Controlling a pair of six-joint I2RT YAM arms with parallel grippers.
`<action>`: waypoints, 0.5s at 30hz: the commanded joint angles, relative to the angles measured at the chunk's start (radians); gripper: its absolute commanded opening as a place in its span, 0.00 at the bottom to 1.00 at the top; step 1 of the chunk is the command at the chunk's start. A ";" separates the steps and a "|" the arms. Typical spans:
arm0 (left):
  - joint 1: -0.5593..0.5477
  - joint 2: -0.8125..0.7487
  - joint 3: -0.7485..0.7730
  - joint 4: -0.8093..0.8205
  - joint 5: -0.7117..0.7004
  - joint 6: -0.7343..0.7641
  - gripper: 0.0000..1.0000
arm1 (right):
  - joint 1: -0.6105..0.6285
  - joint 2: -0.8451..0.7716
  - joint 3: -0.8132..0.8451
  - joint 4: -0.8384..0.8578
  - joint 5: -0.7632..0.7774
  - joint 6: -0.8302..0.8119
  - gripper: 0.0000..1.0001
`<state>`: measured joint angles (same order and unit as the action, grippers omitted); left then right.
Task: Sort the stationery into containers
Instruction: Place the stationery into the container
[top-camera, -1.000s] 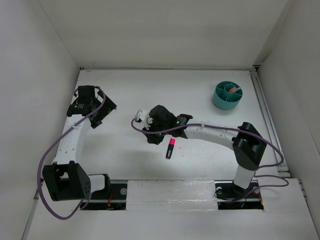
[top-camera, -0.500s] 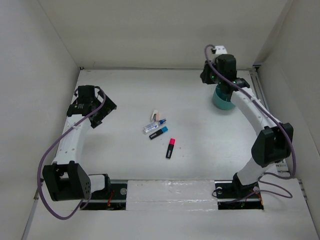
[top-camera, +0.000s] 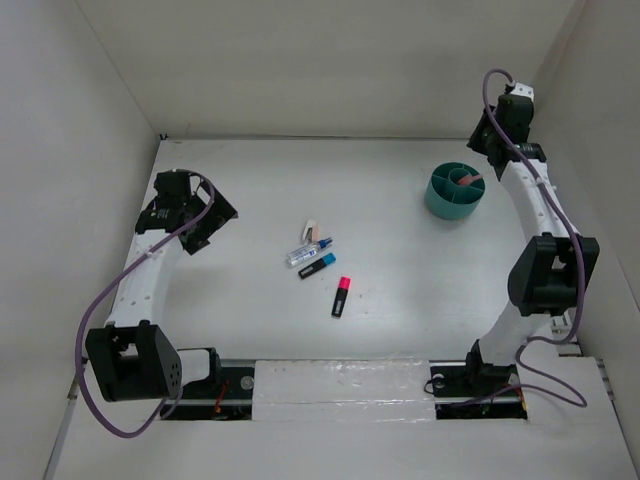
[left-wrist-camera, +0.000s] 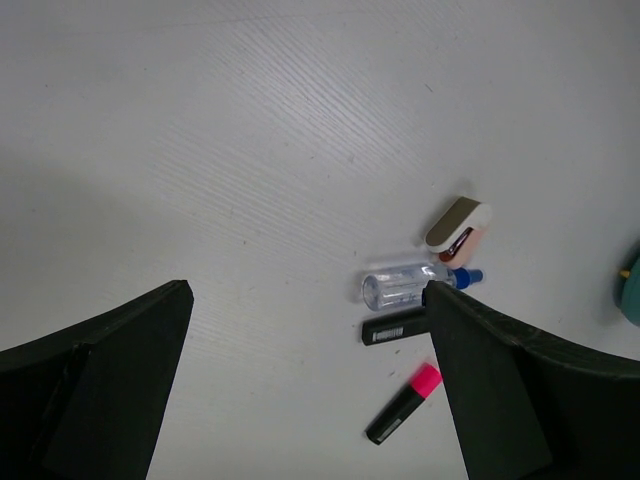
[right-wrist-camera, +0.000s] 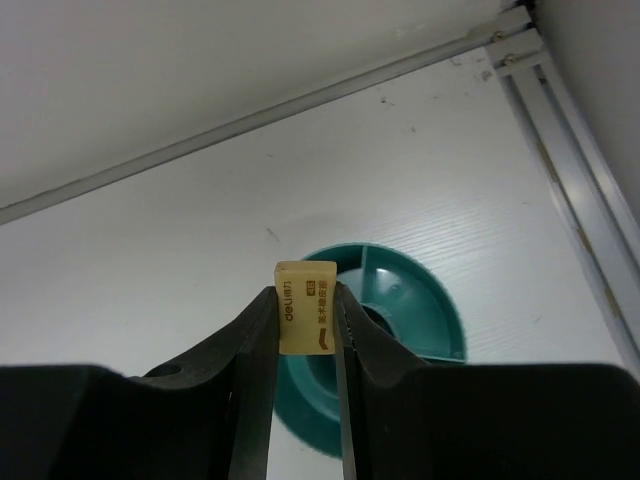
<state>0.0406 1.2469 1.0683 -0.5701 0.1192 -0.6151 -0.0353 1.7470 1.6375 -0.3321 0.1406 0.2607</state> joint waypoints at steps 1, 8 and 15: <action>-0.011 0.011 -0.007 0.022 0.033 0.018 1.00 | -0.066 0.015 0.048 -0.005 -0.039 -0.015 0.00; -0.011 0.011 -0.007 0.022 0.042 0.028 1.00 | -0.135 0.065 0.029 -0.016 -0.050 -0.037 0.00; -0.021 0.020 -0.007 0.022 0.051 0.028 1.00 | -0.164 0.121 0.028 -0.045 -0.061 -0.037 0.00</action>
<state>0.0277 1.2678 1.0679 -0.5652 0.1547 -0.6025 -0.1947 1.8507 1.6428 -0.3664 0.0967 0.2352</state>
